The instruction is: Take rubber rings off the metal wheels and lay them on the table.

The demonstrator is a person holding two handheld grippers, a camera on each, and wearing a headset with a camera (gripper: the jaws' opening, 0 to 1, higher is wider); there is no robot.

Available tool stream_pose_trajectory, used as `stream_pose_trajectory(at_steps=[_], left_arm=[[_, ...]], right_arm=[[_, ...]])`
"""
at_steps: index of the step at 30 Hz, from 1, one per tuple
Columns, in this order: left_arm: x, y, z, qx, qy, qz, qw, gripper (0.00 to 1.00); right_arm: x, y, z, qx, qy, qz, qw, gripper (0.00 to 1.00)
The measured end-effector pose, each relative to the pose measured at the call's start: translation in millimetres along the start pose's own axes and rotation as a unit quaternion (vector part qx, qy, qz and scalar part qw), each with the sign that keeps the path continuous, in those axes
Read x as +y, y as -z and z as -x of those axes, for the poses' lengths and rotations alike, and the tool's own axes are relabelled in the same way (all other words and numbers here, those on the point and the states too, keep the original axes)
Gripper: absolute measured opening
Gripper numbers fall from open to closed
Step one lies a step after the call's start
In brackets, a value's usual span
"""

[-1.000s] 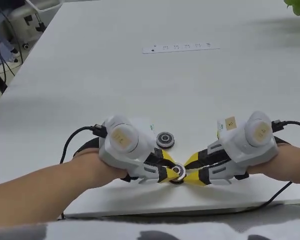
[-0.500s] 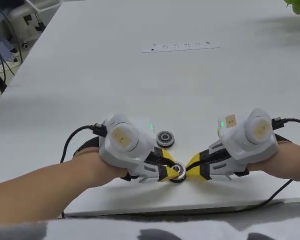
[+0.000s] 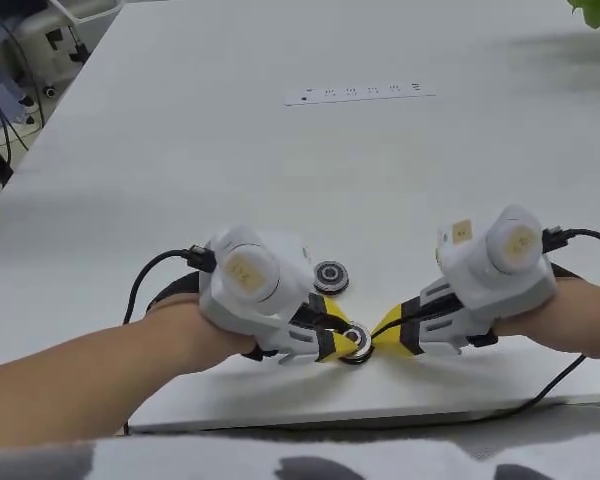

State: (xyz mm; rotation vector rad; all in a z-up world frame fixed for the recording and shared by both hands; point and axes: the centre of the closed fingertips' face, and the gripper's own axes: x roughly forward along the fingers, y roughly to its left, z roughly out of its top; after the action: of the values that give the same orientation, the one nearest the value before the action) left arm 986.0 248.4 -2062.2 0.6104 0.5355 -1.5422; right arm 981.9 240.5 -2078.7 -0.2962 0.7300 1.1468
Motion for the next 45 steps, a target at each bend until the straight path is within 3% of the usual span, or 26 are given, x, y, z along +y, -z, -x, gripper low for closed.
stream_pose_trajectory(at_steps=[19,30,45], left_arm=[[0.0,-0.2,0.0,0.002,-0.001,-0.001,1.0,0.07],[0.3,-0.3,-0.3,0.004,-0.005,0.0,1.0,0.07],[0.3,-0.5,-0.4,0.006,-0.007,-0.001,1.0,0.07]], right_arm=[[-1.7,0.4,1.7,-0.008,-0.003,-0.049,0.9988,0.0],[-7.5,-8.1,4.6,-0.034,0.003,-0.1,0.9944,0.0],[-0.1,-16.7,5.5,-0.045,-0.005,-0.114,0.9924,0.0]])
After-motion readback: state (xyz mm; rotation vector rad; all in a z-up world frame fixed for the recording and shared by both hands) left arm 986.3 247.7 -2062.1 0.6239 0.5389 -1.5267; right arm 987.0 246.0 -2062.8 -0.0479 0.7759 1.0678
